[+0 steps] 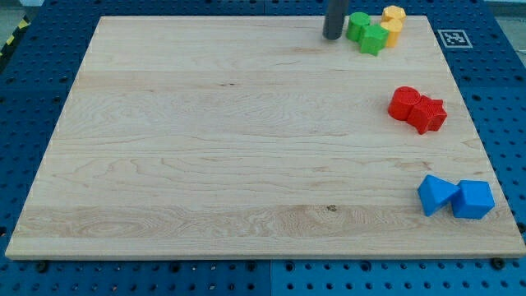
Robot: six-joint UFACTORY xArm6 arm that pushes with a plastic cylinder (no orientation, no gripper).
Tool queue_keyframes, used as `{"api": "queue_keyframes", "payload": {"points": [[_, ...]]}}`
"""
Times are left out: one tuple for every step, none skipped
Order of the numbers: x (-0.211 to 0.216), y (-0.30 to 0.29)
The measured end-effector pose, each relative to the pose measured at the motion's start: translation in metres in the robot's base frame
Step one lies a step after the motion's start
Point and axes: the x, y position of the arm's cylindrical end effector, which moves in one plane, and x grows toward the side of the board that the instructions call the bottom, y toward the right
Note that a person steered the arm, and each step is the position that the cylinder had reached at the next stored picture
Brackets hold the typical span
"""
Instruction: Push the red star into the group of blocks
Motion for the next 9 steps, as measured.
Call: {"api": "queue_keyframes", "payload": {"points": [[0.052,-0.023],[0.126,-0.023],[0.198,-0.011],[0.235,0.035],[0.235,0.082],[0.234,0.117],[0.230,0.139],[0.220,0.140],[0.206,0.133]]}}
